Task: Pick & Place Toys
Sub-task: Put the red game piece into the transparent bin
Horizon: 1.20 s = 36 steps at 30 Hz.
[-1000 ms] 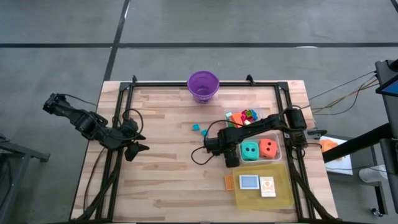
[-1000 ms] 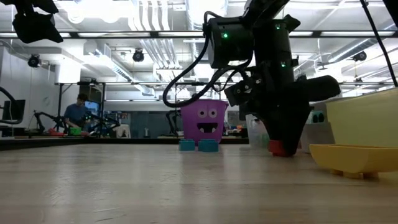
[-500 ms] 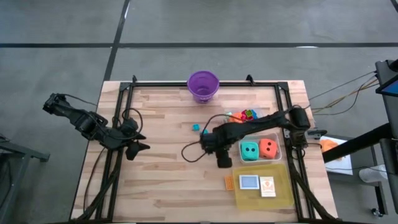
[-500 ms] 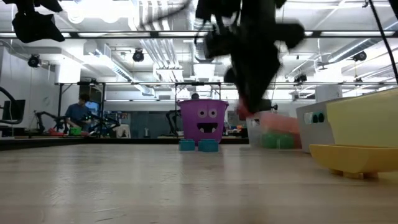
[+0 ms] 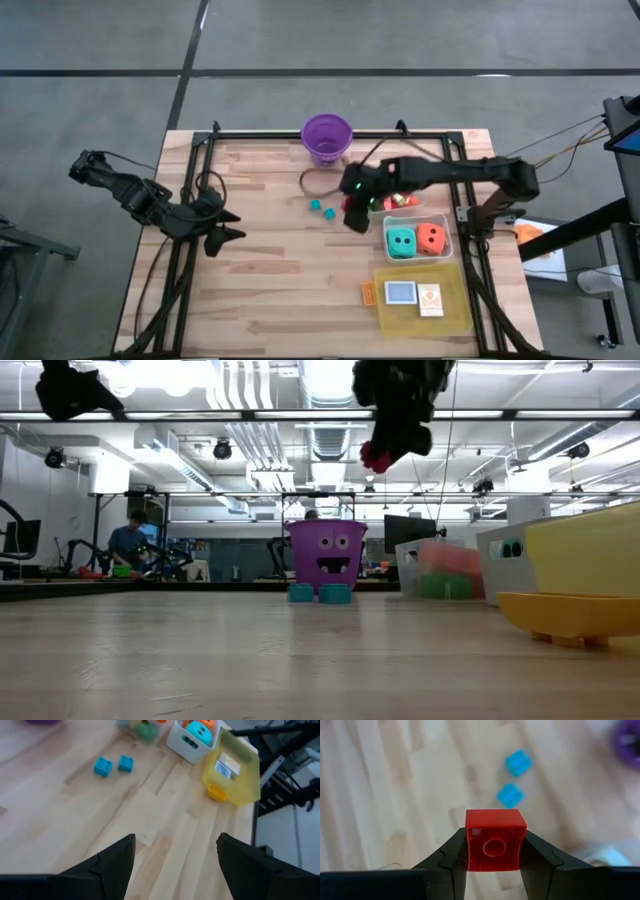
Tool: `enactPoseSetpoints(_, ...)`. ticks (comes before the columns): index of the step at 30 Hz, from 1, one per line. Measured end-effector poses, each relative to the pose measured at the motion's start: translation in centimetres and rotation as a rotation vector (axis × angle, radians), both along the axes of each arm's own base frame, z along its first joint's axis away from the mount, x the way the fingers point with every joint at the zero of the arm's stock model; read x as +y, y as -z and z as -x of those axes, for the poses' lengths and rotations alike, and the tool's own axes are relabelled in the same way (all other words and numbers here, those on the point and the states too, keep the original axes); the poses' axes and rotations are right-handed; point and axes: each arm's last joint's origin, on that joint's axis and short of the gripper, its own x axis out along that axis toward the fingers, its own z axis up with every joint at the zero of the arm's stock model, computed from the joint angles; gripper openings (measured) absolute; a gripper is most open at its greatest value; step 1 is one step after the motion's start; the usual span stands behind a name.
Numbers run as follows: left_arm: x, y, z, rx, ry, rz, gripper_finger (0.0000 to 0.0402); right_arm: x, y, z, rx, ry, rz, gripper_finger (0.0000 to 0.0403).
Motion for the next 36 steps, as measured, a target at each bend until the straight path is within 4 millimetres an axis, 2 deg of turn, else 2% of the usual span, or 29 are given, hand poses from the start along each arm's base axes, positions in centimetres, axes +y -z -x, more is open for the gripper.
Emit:
enactPoseSetpoints(4,0.2,0.0,0.0,-0.009,-0.031,-0.012,0.027,-2.3,-1.0,2.4,-0.03,0.121,-0.026,0.0127)
enactPoseSetpoints(11,0.1,-0.1,-0.1,-0.016,-0.036,-0.003,0.027,-5.2,-0.5,6.7,-0.038,0.323,-0.177,0.0127)
enactPoseSetpoints(16,0.1,-0.1,-0.1,-0.025,-0.036,0.002,0.027,-6.3,0.6,9.7,0.032,0.536,-0.262,0.0127)
enactPoseSetpoints(22,0.1,-0.1,-0.1,-0.025,-0.035,-0.001,0.027,-7.2,2.8,12.8,0.217,0.722,-0.279,0.0127)
enactPoseSetpoints(26,0.1,-0.1,-0.2,-0.024,-0.026,-0.013,0.027,-7.7,4.7,13.7,0.313,0.739,-0.261,0.0127)
enactPoseSetpoints(31,0.1,-0.1,-0.2,-0.024,-0.028,-0.012,0.027,-8.2,6.7,13.7,0.397,0.726,-0.241,0.0127)
enactPoseSetpoints(36,0.1,-0.1,-0.2,-0.025,-0.037,-0.001,0.027,-8.7,7.8,13.7,0.452,0.725,-0.19,0.0127)
